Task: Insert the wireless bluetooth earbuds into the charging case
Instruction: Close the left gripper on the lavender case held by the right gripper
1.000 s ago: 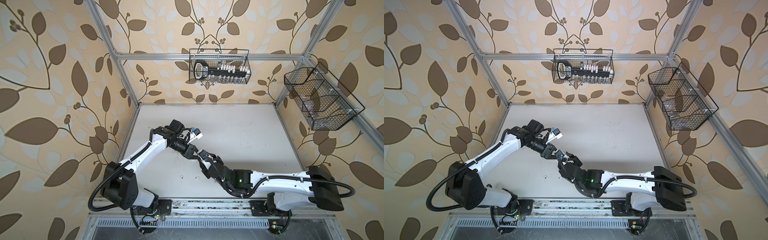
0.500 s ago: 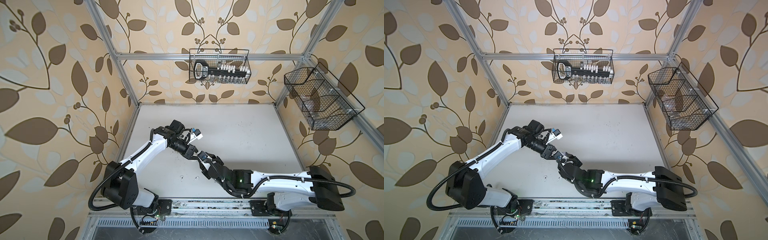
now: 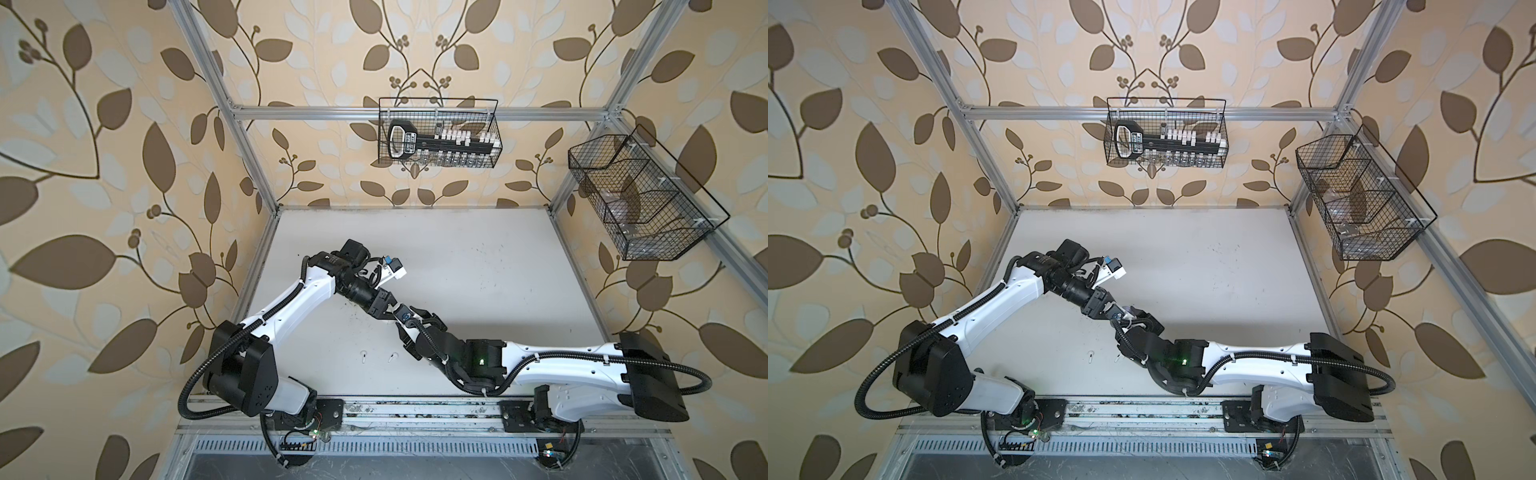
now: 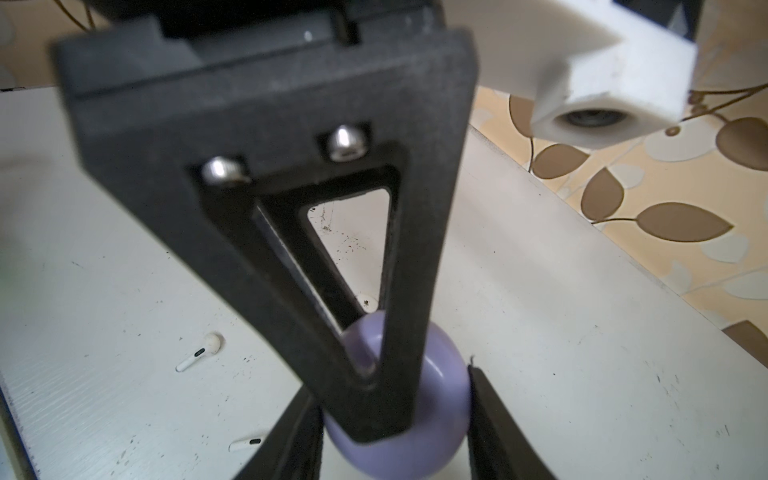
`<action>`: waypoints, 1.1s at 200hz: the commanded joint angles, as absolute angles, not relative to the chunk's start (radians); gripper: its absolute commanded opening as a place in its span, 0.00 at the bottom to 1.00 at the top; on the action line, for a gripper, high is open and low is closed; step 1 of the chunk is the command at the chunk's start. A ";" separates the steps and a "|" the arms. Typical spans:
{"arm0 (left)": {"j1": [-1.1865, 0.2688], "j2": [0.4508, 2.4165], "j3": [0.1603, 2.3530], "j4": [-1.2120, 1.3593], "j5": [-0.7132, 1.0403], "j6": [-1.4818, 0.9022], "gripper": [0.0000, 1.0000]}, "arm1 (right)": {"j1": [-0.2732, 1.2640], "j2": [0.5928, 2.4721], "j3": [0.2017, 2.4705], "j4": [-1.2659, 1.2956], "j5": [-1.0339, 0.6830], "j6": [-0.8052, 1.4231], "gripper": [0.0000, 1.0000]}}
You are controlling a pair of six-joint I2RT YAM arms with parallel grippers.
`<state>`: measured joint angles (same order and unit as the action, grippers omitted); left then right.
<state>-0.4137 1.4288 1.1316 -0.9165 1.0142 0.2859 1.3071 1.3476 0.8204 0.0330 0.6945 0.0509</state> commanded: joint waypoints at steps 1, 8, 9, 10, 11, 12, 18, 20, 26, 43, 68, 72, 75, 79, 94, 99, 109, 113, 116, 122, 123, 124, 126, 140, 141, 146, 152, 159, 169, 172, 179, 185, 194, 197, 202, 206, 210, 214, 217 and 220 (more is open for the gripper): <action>-0.423 1.417 1.165 -0.931 1.034 0.311 0.39 | 1.314 1.322 0.853 0.015 0.690 0.033 0.35; -0.424 1.419 1.165 -0.933 1.035 0.313 0.38 | 1.313 1.321 0.852 0.014 0.690 0.032 0.35; -0.425 1.419 1.165 -0.933 1.035 0.313 0.38 | 1.312 1.322 0.853 0.014 0.690 0.031 0.35; -0.425 1.419 1.165 -0.933 1.035 0.314 0.38 | 1.312 1.321 0.853 0.014 0.690 0.031 0.35; -0.425 1.419 1.164 -0.933 1.035 0.314 0.38 | 1.312 1.319 0.853 0.014 0.690 0.032 0.35; -0.425 1.419 1.164 -0.934 1.035 0.314 0.38 | 1.312 1.321 0.853 0.014 0.690 0.031 0.35; -0.425 1.419 1.164 -0.934 1.035 0.316 0.38 | 1.312 1.322 0.853 0.012 0.690 0.031 0.35; -0.425 1.420 1.165 -0.935 1.035 0.316 0.38 | 1.312 1.322 0.853 0.012 0.690 0.031 0.35; -0.425 1.420 1.166 -0.937 1.037 0.317 0.38 | 1.312 1.321 0.854 0.013 0.690 0.030 0.35; -0.428 1.424 1.166 -0.942 1.035 0.322 0.39 | 1.309 1.324 0.857 0.016 0.686 0.026 0.35; -0.434 1.430 1.167 -0.948 1.031 0.328 0.41 | 1.310 1.334 0.868 0.017 0.681 0.020 0.35; -0.434 1.431 1.169 -0.948 1.031 0.328 0.41 | 1.309 1.335 0.870 0.017 0.681 0.019 0.35; -0.435 1.431 1.169 -0.949 1.031 0.328 0.41 | 1.309 1.336 0.871 0.016 0.681 0.018 0.35; -0.436 1.431 1.170 -0.950 1.031 0.328 0.42 | 1.309 1.336 0.872 0.017 0.681 0.018 0.35; -0.439 1.431 1.170 -0.951 1.029 0.331 0.45 | 1.310 1.338 0.877 0.020 0.680 0.014 0.35; -0.439 1.431 1.170 -0.951 1.028 0.331 0.45 | 1.309 1.338 0.878 0.019 0.681 0.014 0.35; -0.439 1.431 1.171 -0.954 1.027 0.334 0.44 | 1.310 1.338 0.880 0.020 0.680 0.013 0.35; -0.439 1.431 1.170 -0.954 1.028 0.334 0.44 | 1.309 1.338 0.881 0.020 0.680 0.012 0.34; -0.439 1.431 1.170 -0.954 1.027 0.334 0.43 | 1.307 1.338 0.881 0.020 0.679 0.012 0.34; -0.439 1.431 1.169 -0.954 1.026 0.334 0.42 | 1.308 1.339 0.882 0.020 0.680 0.012 0.34; -0.439 1.431 1.169 -0.954 1.025 0.335 0.42 | 1.308 1.341 0.882 0.019 0.680 0.013 0.34; -0.439 1.431 1.169 -0.954 1.026 0.336 0.42 | 1.308 1.340 0.882 0.019 0.680 0.013 0.34; -0.439 1.431 1.169 -0.955 1.026 0.336 0.41 | 1.307 1.339 0.882 0.019 0.680 0.012 0.35; -0.439 1.429 1.169 -0.953 1.026 0.336 0.41 | 1.309 1.339 0.881 0.014 0.679 0.014 0.34; -0.438 1.429 1.169 -0.953 1.026 0.336 0.41 | 1.310 1.339 0.881 0.014 0.679 0.014 0.34; -0.439 1.427 1.169 -0.952 1.025 0.336 0.41 | 1.310 1.338 0.879 0.012 0.679 0.015 0.34; -0.439 1.425 1.169 -0.949 1.023 0.333 0.41 | 1.311 1.337 0.878 0.011 0.679 0.016 0.34; -0.439 1.424 1.167 -0.946 1.022 0.332 0.41 | 1.312 1.333 0.876 0.009 0.680 0.018 0.34; -0.439 1.421 1.166 -0.944 1.020 0.331 0.40 | 1.312 1.328 0.873 0.007 0.682 0.022 0.34; -0.439 1.419 1.166 -0.942 1.020 0.331 0.40 | 1.313 1.329 0.871 0.007 0.682 0.022 0.34; -0.439 1.419 1.166 -0.941 1.020 0.330 0.40 | 1.312 1.326 0.870 0.006 0.683 0.023 0.34; -0.439 1.418 1.166 -0.939 1.019 0.330 0.40 | 1.315 1.324 0.870 0.005 0.686 0.024 0.34; -0.439 1.418 1.164 -0.935 1.016 0.328 0.40 | 1.315 1.319 0.868 0.003 0.689 0.023 0.34; -0.439 1.417 1.165 -0.933 1.013 0.326 0.40 | 1.316 1.317 0.867 0.003 0.689 0.024 0.34; -0.439 1.417 1.163 -0.929 1.010 0.322 0.40 | 1.316 1.314 0.866 0.003 0.690 0.023 0.34; -0.439 1.417 1.163 -0.926 1.008 0.321 0.41 | 1.316 1.311 0.865 0.003 0.690 0.025 0.34; -0.439 1.417 1.162 -0.924 1.005 0.319 0.41 | 1.317 1.308 0.864 0.003 0.690 0.025 0.34; -0.439 1.417 1.161 -0.923 1.003 0.318 0.42 | 1.317 1.304 0.863 0.002 0.690 0.025 0.34; -0.439 1.417 1.160 -0.922 1.003 0.318 0.42 | 1.318 1.303 0.862 0.002 0.692 0.026 0.34; -0.439 1.417 1.160 -0.921 1.002 0.318 0.42 | 1.318 1.298 0.861 0.002 0.691 0.026 0.34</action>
